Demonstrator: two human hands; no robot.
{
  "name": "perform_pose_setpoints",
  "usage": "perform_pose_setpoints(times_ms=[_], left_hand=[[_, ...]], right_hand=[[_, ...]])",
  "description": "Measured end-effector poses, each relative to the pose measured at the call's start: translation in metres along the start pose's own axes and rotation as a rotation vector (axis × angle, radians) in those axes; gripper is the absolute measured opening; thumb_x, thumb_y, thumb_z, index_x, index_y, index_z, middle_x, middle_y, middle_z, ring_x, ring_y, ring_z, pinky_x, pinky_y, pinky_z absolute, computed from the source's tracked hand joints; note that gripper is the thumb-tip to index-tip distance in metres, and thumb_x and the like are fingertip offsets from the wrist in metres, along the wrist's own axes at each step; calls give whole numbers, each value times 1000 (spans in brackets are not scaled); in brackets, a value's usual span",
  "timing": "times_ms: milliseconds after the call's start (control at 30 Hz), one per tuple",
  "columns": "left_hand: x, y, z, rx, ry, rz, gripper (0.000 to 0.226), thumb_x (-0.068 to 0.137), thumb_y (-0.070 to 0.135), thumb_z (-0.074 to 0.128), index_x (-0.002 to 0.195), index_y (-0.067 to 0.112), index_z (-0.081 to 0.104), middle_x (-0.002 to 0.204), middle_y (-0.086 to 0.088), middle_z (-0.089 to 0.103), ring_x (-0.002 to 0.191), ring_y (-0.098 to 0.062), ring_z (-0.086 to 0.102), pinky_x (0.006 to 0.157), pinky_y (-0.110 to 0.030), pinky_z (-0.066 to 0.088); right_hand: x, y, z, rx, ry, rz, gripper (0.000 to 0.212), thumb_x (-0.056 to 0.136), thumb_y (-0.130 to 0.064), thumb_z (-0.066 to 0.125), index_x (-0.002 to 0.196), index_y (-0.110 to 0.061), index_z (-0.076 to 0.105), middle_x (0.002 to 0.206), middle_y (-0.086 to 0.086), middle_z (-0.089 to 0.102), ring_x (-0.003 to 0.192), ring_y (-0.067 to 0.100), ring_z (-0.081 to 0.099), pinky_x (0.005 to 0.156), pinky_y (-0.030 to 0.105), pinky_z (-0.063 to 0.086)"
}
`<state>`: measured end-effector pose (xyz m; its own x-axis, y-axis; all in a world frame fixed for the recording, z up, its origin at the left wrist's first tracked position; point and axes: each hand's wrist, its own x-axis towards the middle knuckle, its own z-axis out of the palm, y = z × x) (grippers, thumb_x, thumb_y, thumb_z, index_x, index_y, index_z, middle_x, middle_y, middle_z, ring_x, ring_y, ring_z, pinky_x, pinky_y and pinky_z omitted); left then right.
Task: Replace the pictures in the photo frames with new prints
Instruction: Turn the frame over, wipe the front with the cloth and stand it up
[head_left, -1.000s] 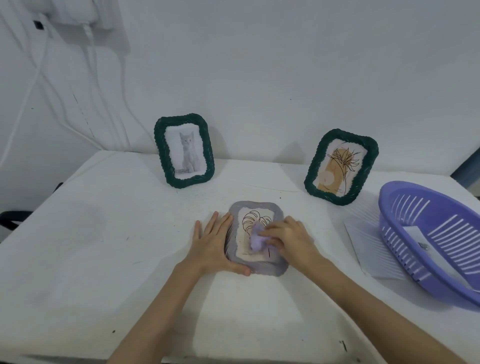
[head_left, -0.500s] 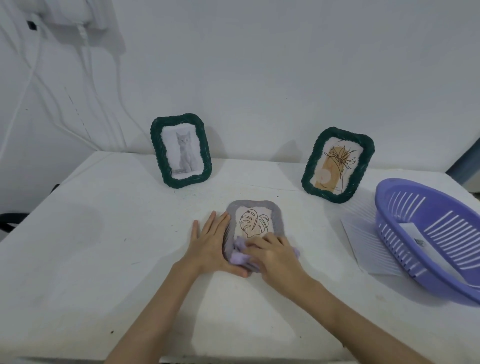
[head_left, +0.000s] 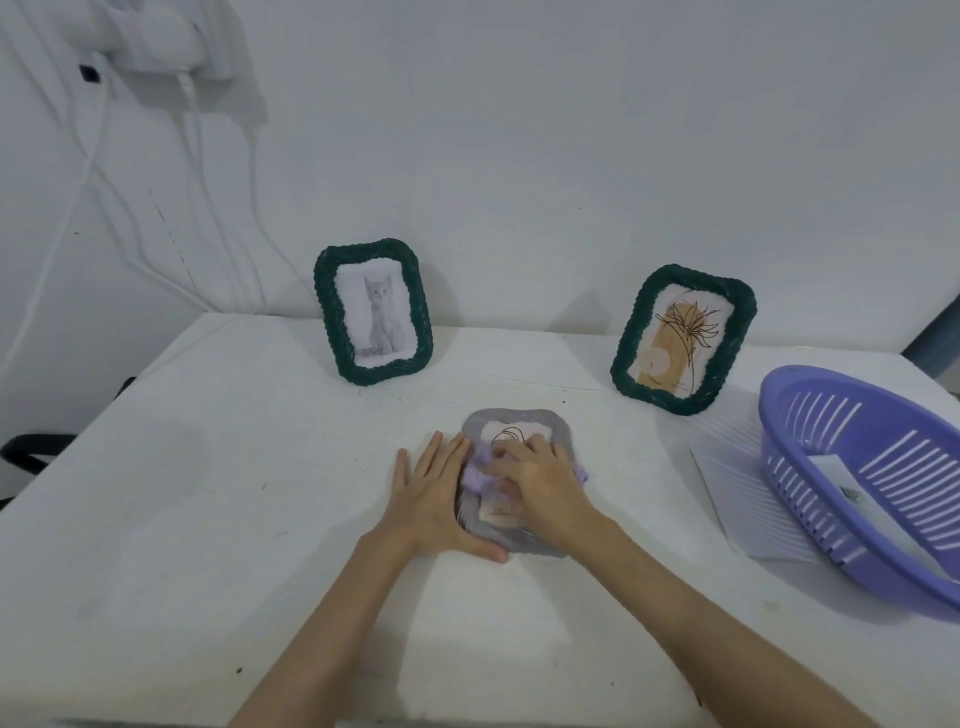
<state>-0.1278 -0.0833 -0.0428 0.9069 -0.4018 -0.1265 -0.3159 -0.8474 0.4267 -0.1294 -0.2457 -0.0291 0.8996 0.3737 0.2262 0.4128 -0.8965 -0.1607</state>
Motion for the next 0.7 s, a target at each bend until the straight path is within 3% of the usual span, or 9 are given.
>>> perform_pose_setpoints(times_ms=[67, 100, 167, 233, 300, 400, 533, 600, 700], left_hand=[[0, 1, 0, 5, 2, -12, 157, 15, 97, 28, 146, 20, -10, 156, 12, -11, 138, -5, -23, 113, -48, -18], [1, 1, 0, 7, 4, -17, 158, 15, 97, 27, 147, 20, -10, 156, 12, -11, 140, -7, -23, 113, -48, -17], [0, 3, -1, 12, 2, -17, 159, 13, 98, 26, 147, 20, -10, 156, 11, -10, 141, -9, -22, 113, -49, -16], [-1, 2, -1, 13, -5, -15, 161, 10, 99, 24, 147, 20, -10, 156, 11, -11, 141, -10, -21, 114, -49, -16], [-1, 1, 0, 5, -4, -9, 163, 9, 100, 22, 147, 19, -11, 156, 10, -12, 141, -10, -22, 113, -48, -16], [-1, -1, 0, 5, 15, 15, 162, 11, 101, 19, 146, 18, -13, 156, 6, -15, 138, -8, -26, 114, -44, -16], [-1, -2, -6, -268, 68, -35, 158, 18, 103, 23, 146, 17, -10, 155, 3, -16, 138, -10, -25, 114, -34, -13], [-9, 10, -15, -595, 138, -122, 137, 42, 96, 37, 147, 20, -7, 156, 6, -12, 141, -9, -21, 115, -32, -9], [-17, 32, -25, -982, 232, -160, 72, 91, 53, 36, 146, 29, -4, 151, 13, 14, 139, -2, 12, 109, -20, 9]], right_hand=[[-25, -2, -3, -43, -3, -100, 19, 59, -30, 68, 78, -32, 70, 85, -8, 66, 68, 21, 61, 56, 35, 49], [-29, -2, -4, -43, -69, -103, 21, 62, -29, 64, 82, -31, 70, 89, -7, 65, 72, 22, 60, 59, 38, 49], [-27, -3, -13, 42, -187, -70, 28, 80, -34, 49, 103, -28, 65, 110, -3, 59, 97, 26, 53, 83, 45, 42], [-18, 2, -24, 262, -287, 91, 39, 90, -43, 34, 115, -25, 59, 120, 2, 53, 113, 26, 45, 97, 38, 30], [-11, 11, -33, 261, -247, 284, 37, 94, -40, 37, 111, -16, 60, 115, 9, 53, 114, 29, 43, 95, 35, 28], [-11, 18, -41, 80, -316, 344, 28, 85, -41, 50, 77, -18, 64, 89, 4, 52, 101, 27, 42, 88, 37, 29], [-7, 25, -51, 390, -312, 430, 11, 80, -32, 63, 79, -21, 64, 76, -5, 58, 86, 17, 52, 76, 26, 36], [-6, 26, -58, 674, -214, 507, 12, 85, -26, 60, 79, -16, 57, 77, -2, 59, 79, 15, 54, 66, 22, 40], [-6, 17, -56, 1091, 4, 643, 11, 88, -23, 61, 85, -15, 53, 78, 3, 61, 69, 13, 56, 55, 18, 42]])
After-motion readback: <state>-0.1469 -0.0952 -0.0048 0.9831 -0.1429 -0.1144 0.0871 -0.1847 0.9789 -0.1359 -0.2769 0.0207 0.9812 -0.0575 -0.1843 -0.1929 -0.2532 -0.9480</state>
